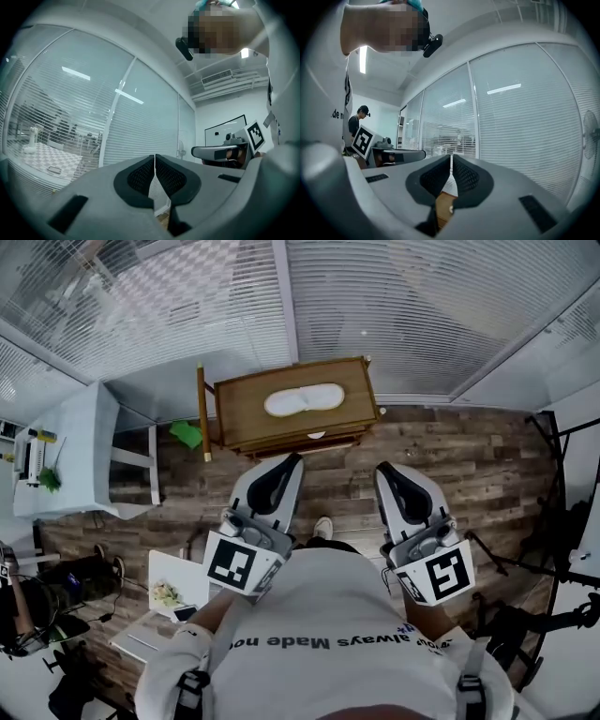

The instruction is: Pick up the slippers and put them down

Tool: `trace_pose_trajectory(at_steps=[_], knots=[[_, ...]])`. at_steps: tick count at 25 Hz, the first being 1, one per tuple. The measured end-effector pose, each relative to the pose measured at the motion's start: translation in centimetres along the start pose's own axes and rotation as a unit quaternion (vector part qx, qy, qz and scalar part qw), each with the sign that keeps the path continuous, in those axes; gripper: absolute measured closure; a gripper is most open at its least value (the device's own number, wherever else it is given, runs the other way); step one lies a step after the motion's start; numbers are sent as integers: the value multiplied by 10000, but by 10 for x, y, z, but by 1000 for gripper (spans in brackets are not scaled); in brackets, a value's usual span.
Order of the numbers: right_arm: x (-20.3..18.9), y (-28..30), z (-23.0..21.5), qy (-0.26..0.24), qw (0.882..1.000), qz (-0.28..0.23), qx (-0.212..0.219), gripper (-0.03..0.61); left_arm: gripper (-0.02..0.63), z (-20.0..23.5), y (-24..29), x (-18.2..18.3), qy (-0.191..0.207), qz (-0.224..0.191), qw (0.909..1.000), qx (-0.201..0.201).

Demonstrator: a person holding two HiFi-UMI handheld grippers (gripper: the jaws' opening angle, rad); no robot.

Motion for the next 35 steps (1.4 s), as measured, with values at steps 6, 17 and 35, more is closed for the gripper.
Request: trace_pose_trajectory(at_steps=[6, 17, 35], knots=[[-6, 23, -32, 48, 9999, 69, 104, 557, 597, 14, 31, -7, -90, 63, 9998, 138], [-18, 83, -47, 99, 9995, 115, 281, 557, 597, 64, 57, -14, -89, 84, 9996, 246], [-9, 255, -81, -80, 9996, 69, 263, 557, 597, 214, 135, 6, -97, -188, 9998, 2]])
Point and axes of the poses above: the fingertips, and each gripper's own axes: y forward along the fingers, z to its left, x out of its top, the point moved 9 cm from there along -y, backward along the fingers, and after that the axes turned 3 degrees about -z, right-handed, at the moved point
